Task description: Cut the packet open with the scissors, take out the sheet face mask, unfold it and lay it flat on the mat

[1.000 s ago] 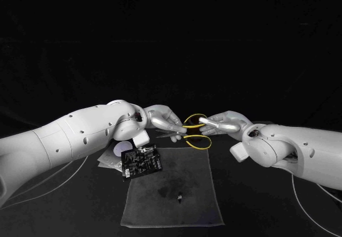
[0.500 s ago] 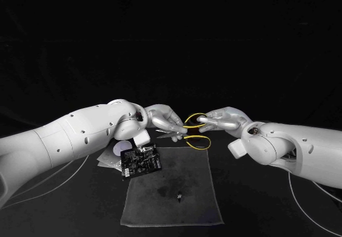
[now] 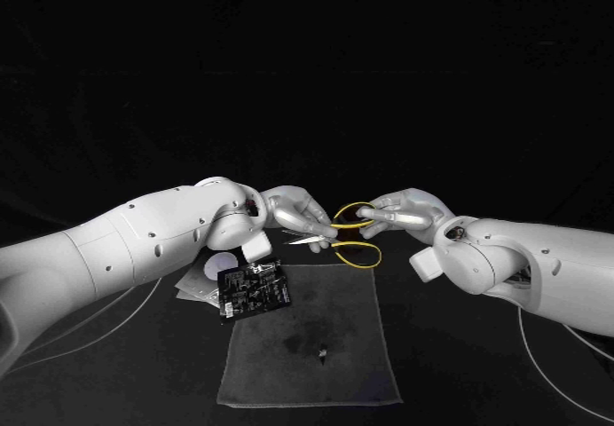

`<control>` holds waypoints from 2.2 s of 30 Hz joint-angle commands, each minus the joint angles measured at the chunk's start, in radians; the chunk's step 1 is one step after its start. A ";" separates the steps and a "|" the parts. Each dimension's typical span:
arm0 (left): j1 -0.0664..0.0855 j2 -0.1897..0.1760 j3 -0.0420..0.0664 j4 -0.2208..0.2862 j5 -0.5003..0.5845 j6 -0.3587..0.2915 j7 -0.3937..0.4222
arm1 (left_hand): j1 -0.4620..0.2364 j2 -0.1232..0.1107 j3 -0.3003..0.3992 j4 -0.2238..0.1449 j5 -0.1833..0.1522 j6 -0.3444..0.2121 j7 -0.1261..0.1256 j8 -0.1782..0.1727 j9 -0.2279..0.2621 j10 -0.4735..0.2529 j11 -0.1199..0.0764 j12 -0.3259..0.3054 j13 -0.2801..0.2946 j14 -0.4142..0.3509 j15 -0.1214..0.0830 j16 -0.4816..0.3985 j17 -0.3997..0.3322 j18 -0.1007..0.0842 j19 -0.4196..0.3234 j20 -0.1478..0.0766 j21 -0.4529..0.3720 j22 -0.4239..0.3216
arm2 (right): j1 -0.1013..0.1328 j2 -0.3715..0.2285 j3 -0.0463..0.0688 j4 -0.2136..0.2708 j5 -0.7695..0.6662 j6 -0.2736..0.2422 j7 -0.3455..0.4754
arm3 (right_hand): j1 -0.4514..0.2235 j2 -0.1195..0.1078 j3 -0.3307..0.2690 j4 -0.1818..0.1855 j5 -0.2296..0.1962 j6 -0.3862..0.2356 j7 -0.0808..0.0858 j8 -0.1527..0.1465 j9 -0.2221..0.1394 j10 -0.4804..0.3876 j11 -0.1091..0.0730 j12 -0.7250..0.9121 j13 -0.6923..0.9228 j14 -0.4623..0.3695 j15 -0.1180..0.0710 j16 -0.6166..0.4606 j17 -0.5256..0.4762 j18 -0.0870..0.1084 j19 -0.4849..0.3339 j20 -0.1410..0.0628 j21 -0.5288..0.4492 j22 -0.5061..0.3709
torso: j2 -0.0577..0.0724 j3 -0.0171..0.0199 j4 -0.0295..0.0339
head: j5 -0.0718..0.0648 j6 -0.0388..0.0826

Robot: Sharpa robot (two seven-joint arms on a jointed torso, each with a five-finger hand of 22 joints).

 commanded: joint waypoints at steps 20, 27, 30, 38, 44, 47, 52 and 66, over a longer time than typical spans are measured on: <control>0.001 0.027 0.000 -0.108 0.024 -0.107 -0.094 | 0.019 -0.058 -0.313 0.139 0.004 -0.177 0.081 -0.129 -0.114 -0.345 0.112 0.015 -0.059 -0.338 0.122 -0.131 -0.108 0.010 -0.067 0.105 -0.397 -0.280 | 0.042 0.064 0.009 -0.090 -0.087 -0.064 -0.101 | -0.068 0.013 0.109 -0.123 0.007 -0.006 -0.012 0.025 0.057 0.092 -0.064 -0.007 0.005 0.025 -0.009 0.012 0.028 0.009 0.011 -0.007 0.029 0.018 | 0.001 0.0005 -0.0006 | -0.004 0.000; 0.001 0.040 -0.001 -0.141 0.023 -0.098 -0.096 | 0.026 -0.046 -0.369 0.141 0.004 -0.173 0.082 -0.126 -0.124 -0.350 0.114 0.019 -0.060 -0.350 0.125 -0.127 -0.122 0.009 -0.050 0.105 -0.423 -0.302 | 0.043 0.080 0.010 -0.120 -0.088 -0.073 -0.107 | -0.071 0.014 0.111 -0.127 0.007 -0.006 -0.012 0.027 0.060 0.094 -0.065 -0.008 0.005 0.026 -0.010 0.012 0.030 0.009 0.012 -0.007 0.032 0.020 | 0.001 0.0011 -0.0001 | -0.004 -0.002; 0.001 0.053 -0.003 -0.158 0.022 -0.099 -0.095 | 0.022 -0.038 -0.412 0.142 0.004 -0.178 0.078 -0.128 -0.132 -0.360 0.116 0.019 -0.061 -0.361 0.128 -0.125 -0.131 0.008 -0.041 0.105 -0.440 -0.317 | 0.044 0.089 0.011 -0.138 -0.088 -0.081 -0.106 | -0.072 0.014 0.111 -0.128 0.006 -0.006 -0.012 0.027 0.061 0.094 -0.065 -0.008 0.005 0.026 -0.010 0.012 0.030 0.009 0.012 -0.008 0.032 0.020 | 0.000 0.0006 -0.0006 | -0.005 -0.001; 0.001 0.079 -0.005 -0.188 0.025 -0.109 -0.087 | 0.025 -0.030 -0.448 0.143 0.004 -0.181 0.078 -0.127 -0.140 -0.379 0.122 0.016 -0.061 -0.390 0.136 -0.129 -0.145 0.002 -0.042 0.105 -0.465 -0.335 | 0.046 0.113 0.012 -0.189 -0.099 -0.081 -0.106 | -0.073 0.015 0.112 -0.130 0.007 -0.007 -0.013 0.027 0.063 0.095 -0.065 -0.009 0.005 0.027 -0.010 0.012 0.031 0.009 0.013 -0.008 0.034 0.022 | 0.001 0.0010 -0.0031 | -0.006 0.002; 0.001 0.083 -0.006 -0.219 0.038 -0.166 -0.067 | 0.015 -0.050 -0.499 0.146 0.005 -0.194 0.076 -0.130 -0.150 -0.410 0.133 0.013 -0.060 -0.429 0.147 -0.129 -0.159 -0.009 -0.047 0.105 -0.494 -0.356 | 0.047 0.129 0.012 -0.232 -0.124 -0.048 -0.114 | -0.074 0.015 0.112 -0.131 0.007 -0.007 -0.013 0.028 0.064 0.095 -0.065 -0.009 0.005 0.026 -0.010 0.012 0.032 0.009 0.013 -0.008 0.035 0.022 | 0.001 0.0011 -0.0017 | -0.010 0.001; 0.000 0.082 -0.005 -0.244 0.053 -0.200 -0.051 | 0.002 -0.066 -0.537 0.147 0.006 -0.199 0.080 -0.130 -0.154 -0.422 0.136 0.015 -0.060 -0.443 0.151 -0.126 -0.165 -0.010 -0.041 0.105 -0.502 -0.363 | 0.047 0.134 0.012 -0.249 -0.137 -0.034 -0.116 | -0.074 0.015 0.112 -0.131 0.007 -0.007 -0.013 0.028 0.064 0.095 -0.065 -0.009 0.005 0.026 -0.010 0.012 0.032 0.009 0.013 -0.008 0.035 0.022 | 0.001 0.0008 -0.0026 | -0.010 0.001; 0.000 0.069 -0.005 -0.279 0.090 -0.236 -0.027 | -0.048 -0.106 -0.656 0.151 0.008 -0.208 0.090 -0.128 -0.162 -0.439 0.139 0.022 -0.059 -0.464 0.155 -0.118 -0.177 -0.014 -0.031 0.104 -0.518 -0.377 | 0.048 0.148 0.012 -0.287 -0.157 -0.016 -0.118 | -0.075 0.015 0.112 -0.132 0.007 -0.007 -0.013 0.028 0.065 0.095 -0.065 -0.009 0.005 0.026 -0.010 0.012 0.032 0.009 0.012 -0.008 0.035 0.022 | 0.000 0.0003 -0.0004 | -0.012 0.001; 0.000 0.001 -0.003 -0.266 0.129 -0.279 -0.040 | -0.071 -0.109 -0.686 0.151 0.009 -0.204 0.105 -0.121 -0.164 -0.441 0.140 0.032 -0.059 -0.462 0.154 -0.103 -0.183 -0.014 -0.021 0.104 -0.527 -0.385 | 0.048 0.180 0.012 -0.383 -0.177 0.017 -0.119 | -0.077 0.016 0.114 -0.134 0.007 -0.008 -0.012 0.028 0.068 0.095 -0.065 -0.011 0.005 0.025 -0.010 0.011 0.033 0.008 0.008 -0.008 0.035 0.023 | 0.001 -0.0002 0.0000 | -0.016 0.004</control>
